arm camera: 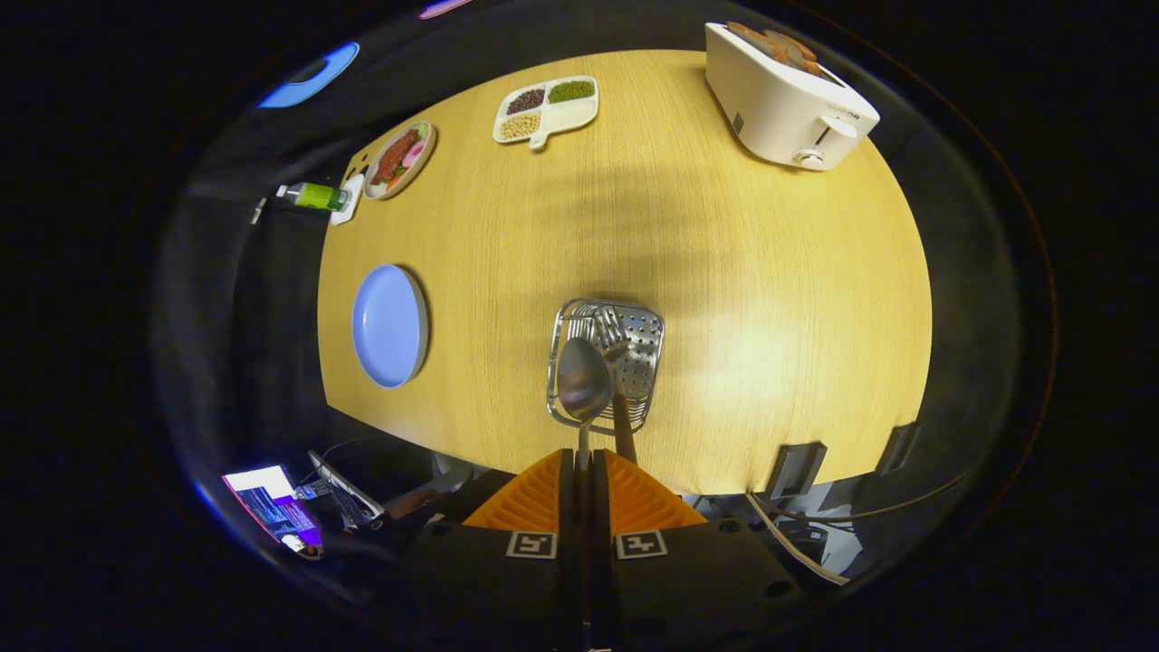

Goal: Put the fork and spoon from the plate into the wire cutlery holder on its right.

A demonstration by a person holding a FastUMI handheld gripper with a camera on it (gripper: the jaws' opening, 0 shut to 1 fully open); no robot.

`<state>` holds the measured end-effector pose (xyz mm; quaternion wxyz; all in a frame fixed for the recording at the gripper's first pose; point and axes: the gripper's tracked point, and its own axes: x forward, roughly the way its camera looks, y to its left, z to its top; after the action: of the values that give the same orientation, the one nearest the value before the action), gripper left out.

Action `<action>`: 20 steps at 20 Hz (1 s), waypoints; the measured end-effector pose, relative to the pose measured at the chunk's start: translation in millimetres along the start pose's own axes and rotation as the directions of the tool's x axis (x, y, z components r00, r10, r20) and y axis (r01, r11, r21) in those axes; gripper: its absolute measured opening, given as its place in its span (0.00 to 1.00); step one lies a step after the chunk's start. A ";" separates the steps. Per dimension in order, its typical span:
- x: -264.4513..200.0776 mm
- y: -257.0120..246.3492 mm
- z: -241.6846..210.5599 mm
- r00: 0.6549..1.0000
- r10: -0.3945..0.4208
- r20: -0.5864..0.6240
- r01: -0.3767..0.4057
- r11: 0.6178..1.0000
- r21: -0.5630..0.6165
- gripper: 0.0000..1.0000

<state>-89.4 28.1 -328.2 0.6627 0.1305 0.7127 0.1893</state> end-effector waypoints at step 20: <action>14.7 3.0 59.8 0.960 -0.105 0.260 0.106 0.994 0.011 0.84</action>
<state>-31.5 43.0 -343.0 0.7599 0.1151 0.6252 0.1360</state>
